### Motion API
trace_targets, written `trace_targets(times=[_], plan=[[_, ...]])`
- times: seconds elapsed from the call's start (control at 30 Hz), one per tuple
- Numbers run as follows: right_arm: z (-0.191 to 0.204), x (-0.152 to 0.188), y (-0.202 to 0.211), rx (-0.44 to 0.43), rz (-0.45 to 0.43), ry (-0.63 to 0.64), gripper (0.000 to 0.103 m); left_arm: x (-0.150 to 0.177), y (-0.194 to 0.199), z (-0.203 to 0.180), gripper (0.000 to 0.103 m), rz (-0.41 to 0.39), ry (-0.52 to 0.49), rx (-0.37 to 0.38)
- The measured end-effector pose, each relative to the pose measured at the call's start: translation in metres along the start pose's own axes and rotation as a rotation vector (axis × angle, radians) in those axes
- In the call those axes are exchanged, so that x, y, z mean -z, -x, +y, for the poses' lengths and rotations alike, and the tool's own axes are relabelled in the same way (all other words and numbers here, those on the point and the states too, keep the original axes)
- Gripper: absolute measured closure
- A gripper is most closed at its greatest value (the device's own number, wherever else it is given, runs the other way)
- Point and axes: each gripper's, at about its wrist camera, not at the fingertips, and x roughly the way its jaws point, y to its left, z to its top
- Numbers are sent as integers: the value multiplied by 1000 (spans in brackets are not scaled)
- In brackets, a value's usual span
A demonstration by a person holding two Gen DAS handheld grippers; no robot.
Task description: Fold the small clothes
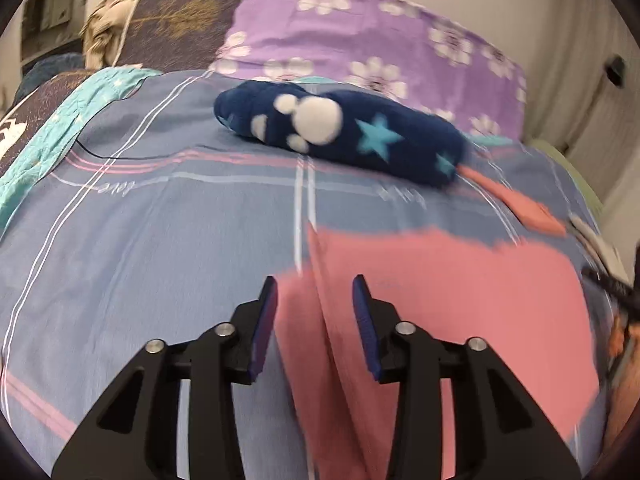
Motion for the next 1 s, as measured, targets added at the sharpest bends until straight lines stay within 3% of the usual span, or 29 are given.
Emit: trace_targets(times=[0.17, 0.27, 0.37, 0.43, 0.5, 0.63, 0.67, 0.73, 0.77, 0.87, 1.0], plan=[[3, 44, 47, -27, -12, 29, 58, 68, 59, -16, 62, 3, -71, 110], [5, 66, 55, 20, -15, 47, 55, 93, 63, -22, 72, 57, -100, 99], [6, 83, 61, -14, 0, 17, 55, 111, 55, -23, 73, 119, -97, 102], [11, 92, 65, -36, 6, 25, 55, 124, 51, -28, 88, 151, -136, 49], [15, 98, 67, -20, 13, 40, 44, 136, 56, -37, 88, 119, -240, -32], [3, 101, 62, 18, 58, -14, 41, 139, 64, -48, 88, 114, -289, -113], [-2, 101, 60, 24, 68, -38, 44, 137, 65, -52, 88, 110, -295, -126], [-9, 102, 60, 52, 73, -66, 61, 131, 70, -66, 88, 83, -317, -135], [-9, 103, 62, 63, 66, -61, 69, 125, 75, -79, 88, 53, -334, -105], [-11, 107, 65, 34, 65, -46, 81, 109, 83, -126, 82, -12, -390, 41], [-13, 117, 69, -35, 55, -46, 81, 100, 59, -205, 77, 11, -478, 227]])
